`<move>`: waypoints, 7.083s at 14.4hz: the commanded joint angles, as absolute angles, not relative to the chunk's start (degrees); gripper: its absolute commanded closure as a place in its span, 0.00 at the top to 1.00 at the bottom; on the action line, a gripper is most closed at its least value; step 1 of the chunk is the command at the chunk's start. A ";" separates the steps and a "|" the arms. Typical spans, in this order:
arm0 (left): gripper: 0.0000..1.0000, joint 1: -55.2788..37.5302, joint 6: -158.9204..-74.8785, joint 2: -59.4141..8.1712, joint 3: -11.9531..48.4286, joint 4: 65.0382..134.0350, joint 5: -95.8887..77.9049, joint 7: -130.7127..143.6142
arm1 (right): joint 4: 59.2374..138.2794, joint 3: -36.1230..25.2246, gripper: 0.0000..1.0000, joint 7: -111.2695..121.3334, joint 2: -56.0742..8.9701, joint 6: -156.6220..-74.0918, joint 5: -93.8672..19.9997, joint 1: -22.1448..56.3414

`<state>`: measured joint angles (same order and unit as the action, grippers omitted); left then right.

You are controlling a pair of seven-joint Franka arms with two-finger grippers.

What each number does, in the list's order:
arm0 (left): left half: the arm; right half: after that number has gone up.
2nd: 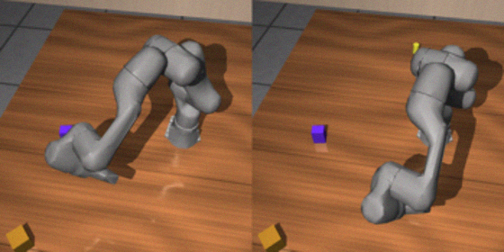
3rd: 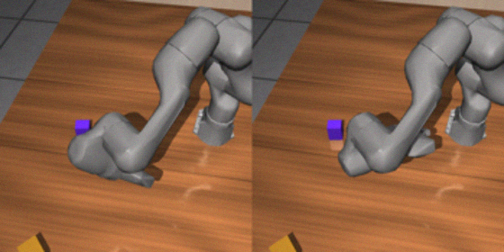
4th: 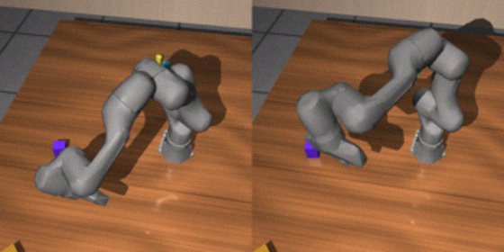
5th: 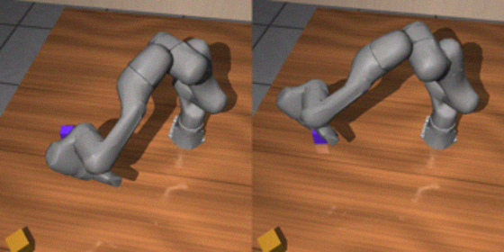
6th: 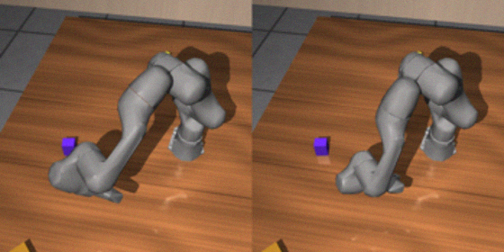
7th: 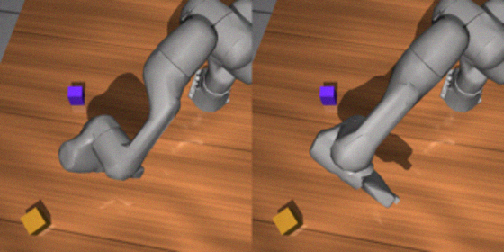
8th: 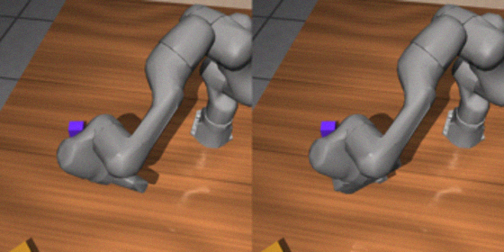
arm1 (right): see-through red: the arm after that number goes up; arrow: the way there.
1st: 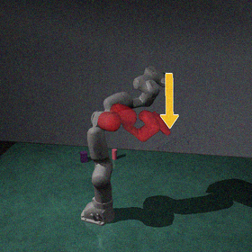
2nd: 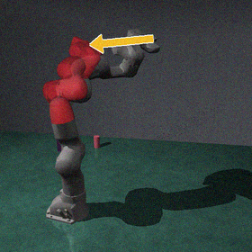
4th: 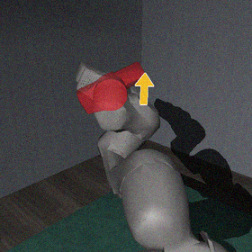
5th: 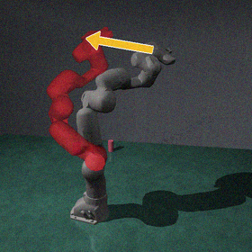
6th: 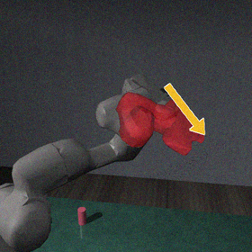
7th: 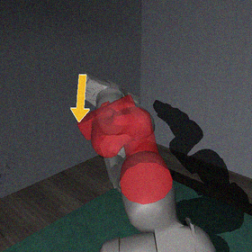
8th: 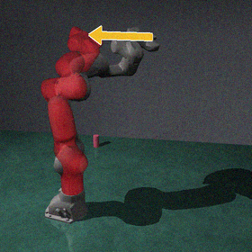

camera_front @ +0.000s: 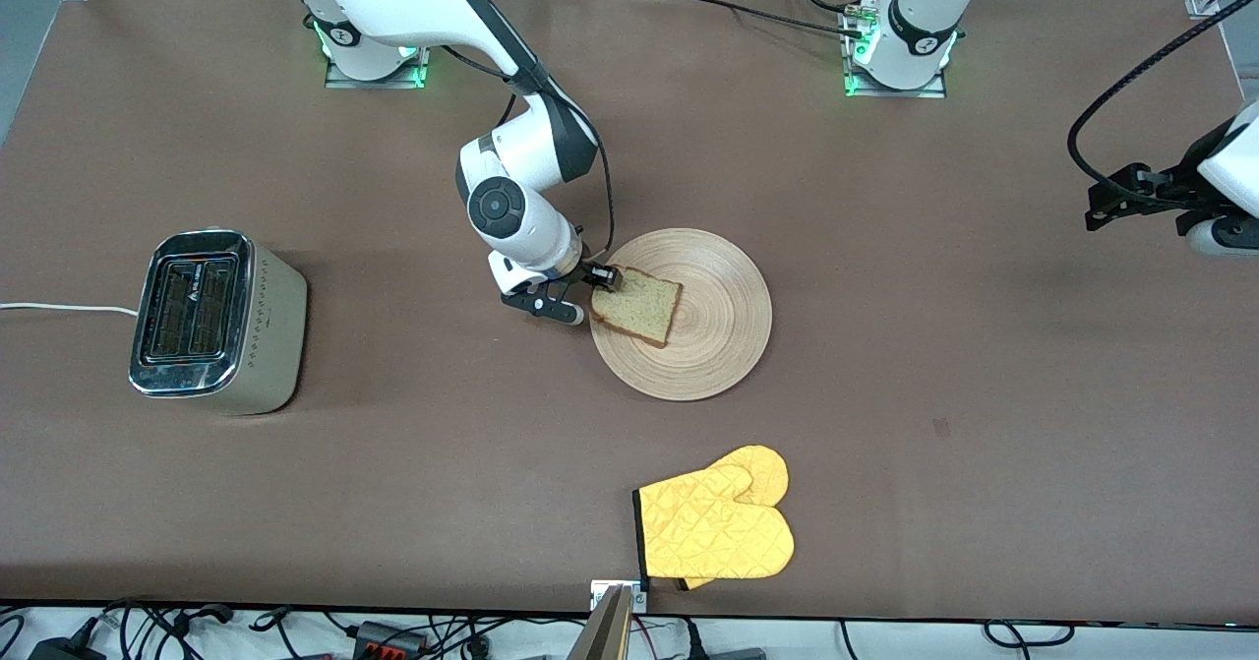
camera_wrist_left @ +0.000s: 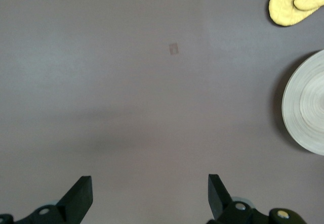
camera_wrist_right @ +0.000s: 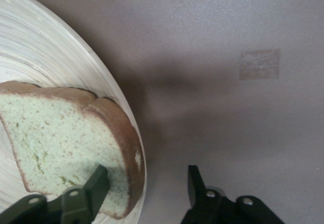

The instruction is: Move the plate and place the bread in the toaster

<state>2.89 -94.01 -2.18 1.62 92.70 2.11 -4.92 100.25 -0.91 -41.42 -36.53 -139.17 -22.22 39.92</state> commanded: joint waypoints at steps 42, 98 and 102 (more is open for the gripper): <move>1.00 -1.05 -95.36 0.35 0.00 93.96 1.32 0.79 | 80.42 -22.84 0.00 -4.05 -22.77 -89.13 12.37 27.95; 1.00 -1.05 -95.27 0.35 0.26 93.87 1.32 1.05 | 89.91 -26.81 0.00 -5.27 -26.37 -98.79 19.78 26.54; 1.00 -1.05 -95.27 0.35 0.26 93.87 1.32 1.05 | 90.79 -26.81 0.02 -5.27 -26.81 -100.28 19.69 26.54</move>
<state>-0.86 -96.43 1.03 0.28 95.59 2.08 0.78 89.65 -26.88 -4.55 -27.27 -99.24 20.24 26.39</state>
